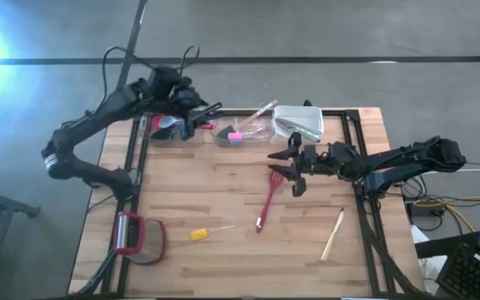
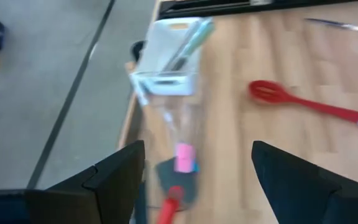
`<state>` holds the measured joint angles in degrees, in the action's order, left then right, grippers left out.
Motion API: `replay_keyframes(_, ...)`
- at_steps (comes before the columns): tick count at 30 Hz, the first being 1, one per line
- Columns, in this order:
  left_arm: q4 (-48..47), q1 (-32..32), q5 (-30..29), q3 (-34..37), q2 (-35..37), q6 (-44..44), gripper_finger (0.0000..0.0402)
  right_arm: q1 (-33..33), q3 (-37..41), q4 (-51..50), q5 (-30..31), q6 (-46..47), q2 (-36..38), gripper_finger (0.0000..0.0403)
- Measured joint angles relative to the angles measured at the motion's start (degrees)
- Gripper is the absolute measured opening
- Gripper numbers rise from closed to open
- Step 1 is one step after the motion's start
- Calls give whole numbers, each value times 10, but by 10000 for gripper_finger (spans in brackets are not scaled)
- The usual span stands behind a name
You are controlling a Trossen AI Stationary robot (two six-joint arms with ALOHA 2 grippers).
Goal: Pick & Place Kitchen Items
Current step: Put the yellow spatula into the right transparent bin
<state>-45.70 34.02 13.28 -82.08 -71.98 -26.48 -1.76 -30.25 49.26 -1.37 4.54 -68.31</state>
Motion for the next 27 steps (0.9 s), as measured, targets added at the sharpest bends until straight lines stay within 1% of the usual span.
replay_keyframes(2,-14,-43,-25,2,18,22,300,0,-3,-12,-1,0,0,139)
replay_keyframes(6,-66,-145,-117,13,39,75,300,0,-5,-29,-1,0,0,141)
replay_keyframes(9,-113,-231,-173,24,42,157,300,0,-5,-28,-2,0,0,139)
replay_keyframes(11,-140,-286,-187,33,41,236,300,0,-5,-29,-2,0,0,136)
replay_keyframes(14,-148,-369,-192,52,33,369,300,0,-5,-28,-2,-2,1,133)
replay_keyframes(16,-146,-422,-209,74,24,437,300,0,-5,-29,-2,-5,1,132)
replay_keyframes(18,-143,-468,-238,93,11,490,300,0,-5,-28,-2,-5,1,133)
replay_keyframes(20,-144,-504,-261,110,-7,552,300,0,-5,-28,-2,-7,1,136)
replay_keyframes(23,-139,-538,-263,122,-44,642,300,0,-7,-28,-2,-7,1,139)
replay_keyframes(27,-130,-572,-265,122,-103,734,300,0,-12,-28,-2,-7,2,142)
